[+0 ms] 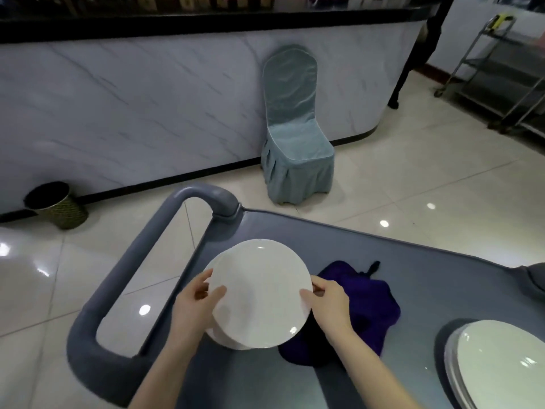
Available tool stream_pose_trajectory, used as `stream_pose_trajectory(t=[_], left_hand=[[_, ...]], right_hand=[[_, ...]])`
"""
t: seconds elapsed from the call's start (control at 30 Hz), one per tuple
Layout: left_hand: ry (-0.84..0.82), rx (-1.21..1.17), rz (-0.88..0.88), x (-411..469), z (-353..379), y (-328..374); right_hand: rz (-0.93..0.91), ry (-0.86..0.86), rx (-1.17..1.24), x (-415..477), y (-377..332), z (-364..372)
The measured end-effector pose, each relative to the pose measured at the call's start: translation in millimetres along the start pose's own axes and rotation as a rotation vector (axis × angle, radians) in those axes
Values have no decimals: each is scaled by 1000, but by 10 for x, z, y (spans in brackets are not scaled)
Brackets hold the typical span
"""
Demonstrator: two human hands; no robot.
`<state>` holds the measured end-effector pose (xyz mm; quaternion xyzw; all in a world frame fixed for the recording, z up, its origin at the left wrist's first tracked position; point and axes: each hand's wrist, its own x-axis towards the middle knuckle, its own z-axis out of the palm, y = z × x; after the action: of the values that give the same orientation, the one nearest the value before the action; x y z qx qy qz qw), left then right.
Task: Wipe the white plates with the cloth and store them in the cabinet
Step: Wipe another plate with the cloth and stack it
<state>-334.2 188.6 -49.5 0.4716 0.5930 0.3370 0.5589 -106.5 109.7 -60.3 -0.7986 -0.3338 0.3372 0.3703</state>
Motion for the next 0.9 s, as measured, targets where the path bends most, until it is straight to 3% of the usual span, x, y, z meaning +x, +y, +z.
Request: stream_pose_trajectory(t=[0.23,0.73,0.8,0.9], left_hand=[[56,267,80,130,-249,-174],[219,491,223,80,-79,-149],[177,495,314,12,70,-103],[-18,590,469,-113,449,-75]], right_hand=[[-6,5,-101,130,57,329],[-169,-13,-184,80,9,163],[-222,17,-186,27,39,2],[-284,73,-202,-109,131,-341]])
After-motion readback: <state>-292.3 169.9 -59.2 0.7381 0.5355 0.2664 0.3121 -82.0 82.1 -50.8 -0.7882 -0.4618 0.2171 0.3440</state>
